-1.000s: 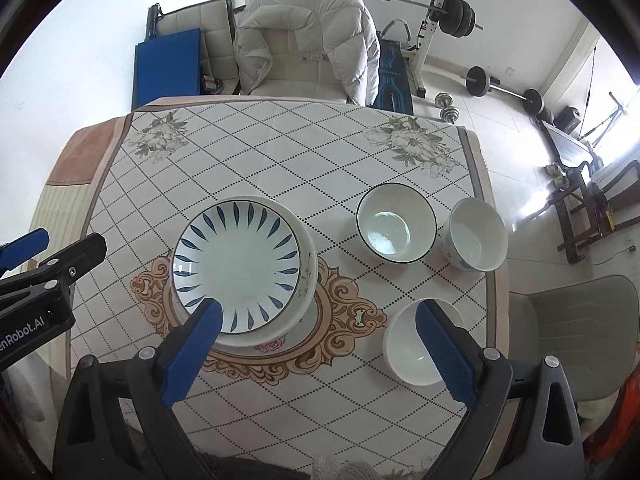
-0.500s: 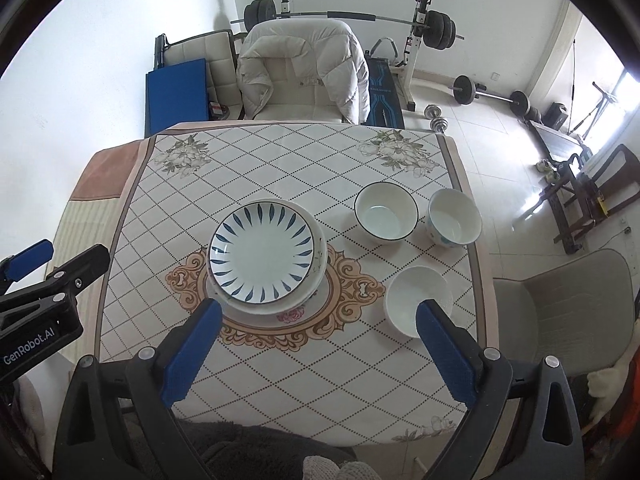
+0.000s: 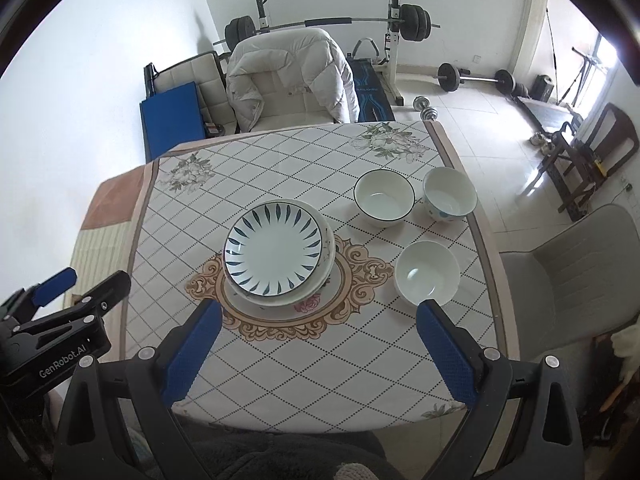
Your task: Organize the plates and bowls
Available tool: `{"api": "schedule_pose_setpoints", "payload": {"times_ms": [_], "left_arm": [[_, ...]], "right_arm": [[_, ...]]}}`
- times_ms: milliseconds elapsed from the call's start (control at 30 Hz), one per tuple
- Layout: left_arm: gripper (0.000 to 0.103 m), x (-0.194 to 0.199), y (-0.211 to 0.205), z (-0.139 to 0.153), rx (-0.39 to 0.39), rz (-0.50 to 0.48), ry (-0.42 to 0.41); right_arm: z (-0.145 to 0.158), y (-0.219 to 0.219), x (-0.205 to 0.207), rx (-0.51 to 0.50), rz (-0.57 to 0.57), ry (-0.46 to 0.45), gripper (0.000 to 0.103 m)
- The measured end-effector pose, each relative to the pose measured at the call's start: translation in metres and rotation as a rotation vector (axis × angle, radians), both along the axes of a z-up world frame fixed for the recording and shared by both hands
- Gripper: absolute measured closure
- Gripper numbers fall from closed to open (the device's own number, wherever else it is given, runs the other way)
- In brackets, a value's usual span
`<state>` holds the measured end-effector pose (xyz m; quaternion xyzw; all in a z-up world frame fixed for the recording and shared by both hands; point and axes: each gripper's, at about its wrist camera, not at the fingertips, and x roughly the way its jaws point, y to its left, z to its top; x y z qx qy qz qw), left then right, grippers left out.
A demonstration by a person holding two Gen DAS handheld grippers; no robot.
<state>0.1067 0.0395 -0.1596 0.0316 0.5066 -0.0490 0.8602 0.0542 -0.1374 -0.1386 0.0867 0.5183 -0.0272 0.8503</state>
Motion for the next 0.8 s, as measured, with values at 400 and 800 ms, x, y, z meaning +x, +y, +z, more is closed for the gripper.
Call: {"api": "schedule_pose_setpoints", "payload": {"times_ms": [400,800], "left_arm": [[0.020,0.070,-0.101,-0.064,-0.108,-0.088,0.195],[0.063,0.118,-0.251,-0.208,-0.077,-0.232,0.544]], "right_arm": [[-0.062,-0.172,0.027,0.047,-0.206,0.102,0.004],[-0.244,-0.248,0.086,0.183,-0.090,0.436,0.024]]}}
